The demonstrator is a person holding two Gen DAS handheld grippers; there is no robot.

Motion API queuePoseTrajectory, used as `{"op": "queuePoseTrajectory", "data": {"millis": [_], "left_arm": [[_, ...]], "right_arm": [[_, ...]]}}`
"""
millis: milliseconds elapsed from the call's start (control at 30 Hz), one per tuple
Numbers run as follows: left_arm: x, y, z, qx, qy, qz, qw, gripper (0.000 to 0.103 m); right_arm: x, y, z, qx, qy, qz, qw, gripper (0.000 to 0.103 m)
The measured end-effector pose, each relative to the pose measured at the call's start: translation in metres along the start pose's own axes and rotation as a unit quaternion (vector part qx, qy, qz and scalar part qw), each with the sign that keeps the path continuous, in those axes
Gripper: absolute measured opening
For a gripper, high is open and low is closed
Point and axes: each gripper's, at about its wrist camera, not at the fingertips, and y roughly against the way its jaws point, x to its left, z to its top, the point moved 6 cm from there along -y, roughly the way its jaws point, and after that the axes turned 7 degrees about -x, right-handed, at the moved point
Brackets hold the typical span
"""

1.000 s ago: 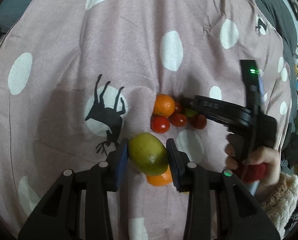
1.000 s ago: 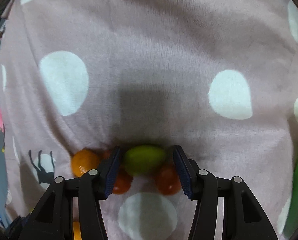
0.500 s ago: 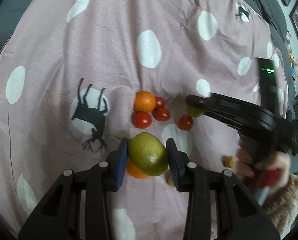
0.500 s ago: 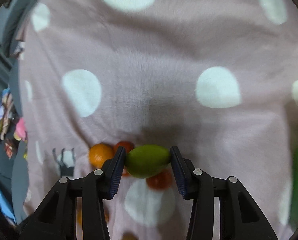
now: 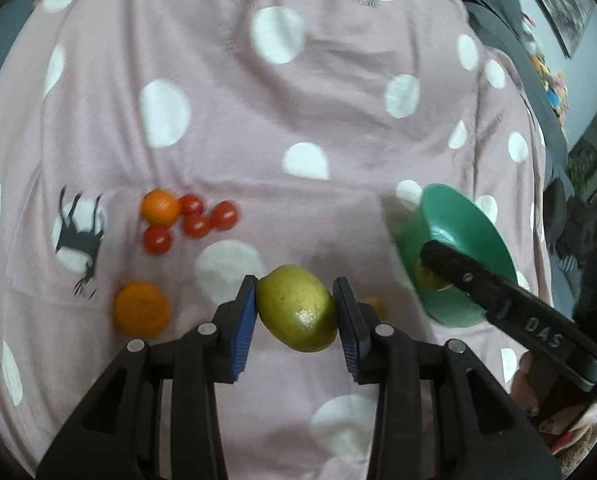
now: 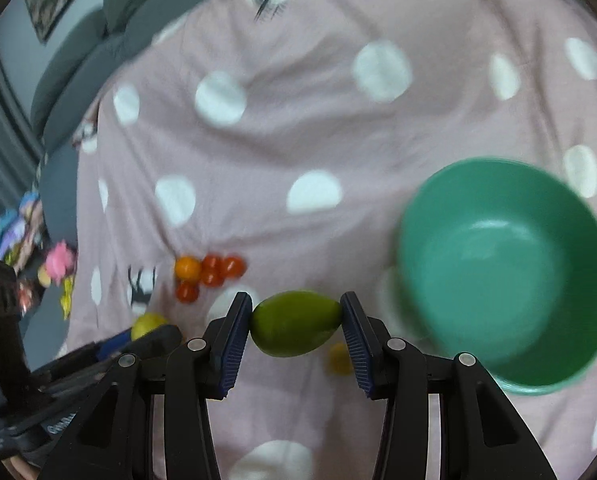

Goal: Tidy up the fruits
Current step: 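Carry the mango over the green bowl with the left tool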

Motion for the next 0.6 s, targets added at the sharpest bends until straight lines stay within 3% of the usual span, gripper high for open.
{"op": "queuePoseTrajectory", "data": {"millis": [267, 600], "left_arm": [[-0.084, -0.019, 0.021, -0.016, -0.056, -0.035, 0.9977, 0.038], [-0.155, -0.057, 0.024, -0.011, -0.106, -0.061, 0.9924, 0.038]], "right_arm": [[-0.053, 0.051, 0.034, -0.071, -0.037, -0.049, 0.996, 0.047], [-0.12, 0.086, 0.045, -0.107, -0.095, -0.079, 0.987, 0.047]]}}
